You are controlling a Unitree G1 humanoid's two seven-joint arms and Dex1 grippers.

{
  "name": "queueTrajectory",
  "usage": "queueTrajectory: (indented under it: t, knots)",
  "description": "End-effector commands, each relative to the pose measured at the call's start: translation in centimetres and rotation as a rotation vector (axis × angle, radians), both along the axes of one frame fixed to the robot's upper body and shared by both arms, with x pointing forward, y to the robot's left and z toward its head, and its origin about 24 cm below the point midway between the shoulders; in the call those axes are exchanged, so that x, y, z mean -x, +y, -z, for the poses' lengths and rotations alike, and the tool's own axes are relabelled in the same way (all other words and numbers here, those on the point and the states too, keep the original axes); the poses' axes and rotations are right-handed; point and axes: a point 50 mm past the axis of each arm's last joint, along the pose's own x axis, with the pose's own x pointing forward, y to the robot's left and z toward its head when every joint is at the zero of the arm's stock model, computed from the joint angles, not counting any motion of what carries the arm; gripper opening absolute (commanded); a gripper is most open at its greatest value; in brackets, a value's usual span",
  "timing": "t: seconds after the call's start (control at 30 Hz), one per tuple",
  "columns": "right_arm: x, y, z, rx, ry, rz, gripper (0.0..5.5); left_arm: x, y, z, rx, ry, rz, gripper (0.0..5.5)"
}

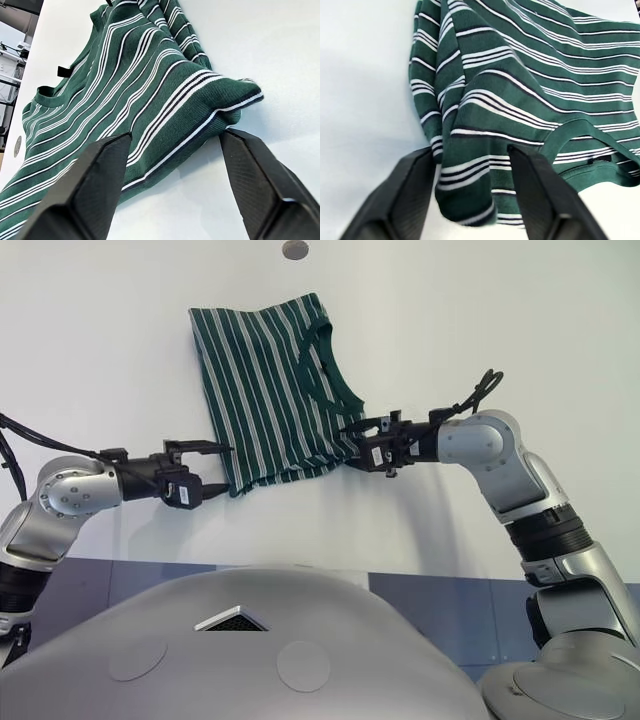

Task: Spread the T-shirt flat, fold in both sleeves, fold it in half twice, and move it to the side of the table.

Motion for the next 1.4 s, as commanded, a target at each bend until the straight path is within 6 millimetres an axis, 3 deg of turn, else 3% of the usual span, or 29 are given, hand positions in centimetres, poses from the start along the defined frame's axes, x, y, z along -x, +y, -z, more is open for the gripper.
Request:
queueTrajectory:
  t: [0.03,0.33,0.47,0.63,0.77,0.9,1.07,1.2,1.4]
  knots:
    - [1.1,0.2,2.0,0.033,0.107,0.021,1.76,0.1,0.4,0.7,-0.044,0.047,-0.009,2.45]
    - [1.1,0.5,1.6,0.003,0.134,0.024,0.19,0.5,-0.2,0.1,0.003,0.053,-0.02,0.86]
    - [1.2,0.5,1.7,0.002,0.142,0.03,0.17,0.2,-0.5,-0.4,0.041,0.043,-0.018,0.05]
    - [0.8,0.4,1.2,-0.004,0.152,0.025,0.17,-0.1,-0.6,-1.1,0.143,0.076,-0.056,0.0]
    - [0.8,0.0,-0.3,-0.041,0.209,0.01,0.17,-0.1,0.0,-2.0,0.217,0.141,-0.085,0.0]
    - [2.0,-0.9,-4.2,-0.155,0.367,-0.05,0.16,1.9,2.5,-2.9,0.171,0.299,-0.064,0.0]
    - [3.1,-0.9,-7.3,-0.288,0.479,-0.102,0.16,3.1,3.6,-5.0,0.33,0.407,-0.069,0.0]
    - [1.3,-0.6,-6.8,-0.283,0.397,-0.031,0.16,1.0,3.4,-5.6,0.467,0.364,-0.14,0.0]
    - [-5.5,-0.3,-4.1,-0.098,-0.003,0.194,0.16,-6.9,3.2,-3.1,0.48,0.033,-0.446,0.0]
